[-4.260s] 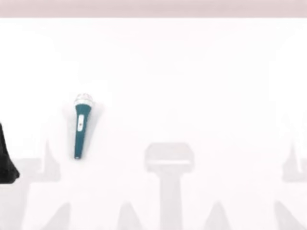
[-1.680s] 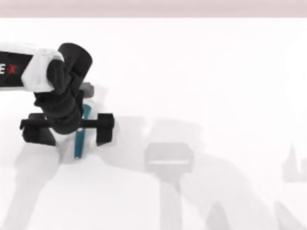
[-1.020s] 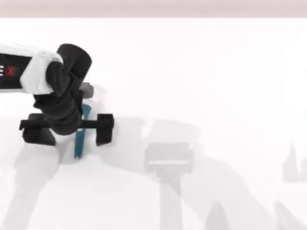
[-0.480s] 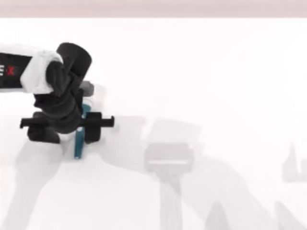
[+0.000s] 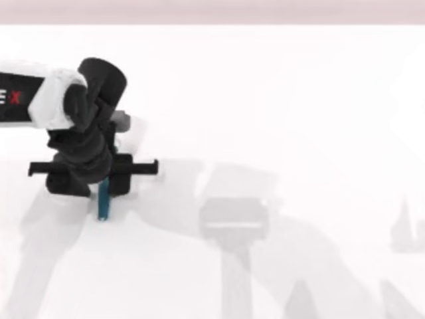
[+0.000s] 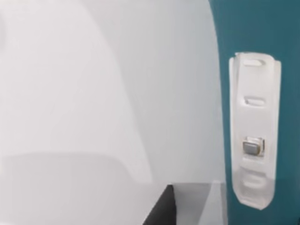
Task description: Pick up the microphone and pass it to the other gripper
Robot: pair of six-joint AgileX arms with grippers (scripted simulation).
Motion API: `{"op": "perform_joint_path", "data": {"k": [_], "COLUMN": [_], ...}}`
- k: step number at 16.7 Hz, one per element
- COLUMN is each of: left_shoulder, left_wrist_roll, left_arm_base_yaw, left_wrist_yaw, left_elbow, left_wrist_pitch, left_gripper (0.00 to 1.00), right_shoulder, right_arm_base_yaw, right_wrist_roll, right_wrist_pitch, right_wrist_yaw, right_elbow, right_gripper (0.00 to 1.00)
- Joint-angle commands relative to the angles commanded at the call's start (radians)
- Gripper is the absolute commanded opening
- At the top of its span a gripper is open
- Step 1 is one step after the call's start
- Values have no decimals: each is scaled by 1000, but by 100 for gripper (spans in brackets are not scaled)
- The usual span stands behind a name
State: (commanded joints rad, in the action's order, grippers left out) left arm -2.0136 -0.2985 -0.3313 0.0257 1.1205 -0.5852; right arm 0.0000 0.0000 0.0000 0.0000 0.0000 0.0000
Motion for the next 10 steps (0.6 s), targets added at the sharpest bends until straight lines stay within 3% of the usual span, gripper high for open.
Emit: {"op": "perform_joint_path", "data": {"k": [1, 4, 10], "left_shoulder": [65, 72, 140], "left_wrist_roll": [13, 22, 92], "left_arm_base_yaw": [-1, -2, 8], "left_wrist_yaw": [18, 3, -133], "left_elbow": [25, 19, -55], "left_wrist_pitch": [-31, 2, 322], "left_gripper": [0, 0, 0], "right_shoulder": [0, 0, 0], "right_arm_base_yaw": [0, 0, 0], "right_wrist_roll": [0, 0, 0], "right_wrist_pitch": [0, 0, 0], "right_wrist_yaw": [0, 0, 0], "right_elbow": [0, 0, 0], "right_gripper": [100, 100, 100]}}
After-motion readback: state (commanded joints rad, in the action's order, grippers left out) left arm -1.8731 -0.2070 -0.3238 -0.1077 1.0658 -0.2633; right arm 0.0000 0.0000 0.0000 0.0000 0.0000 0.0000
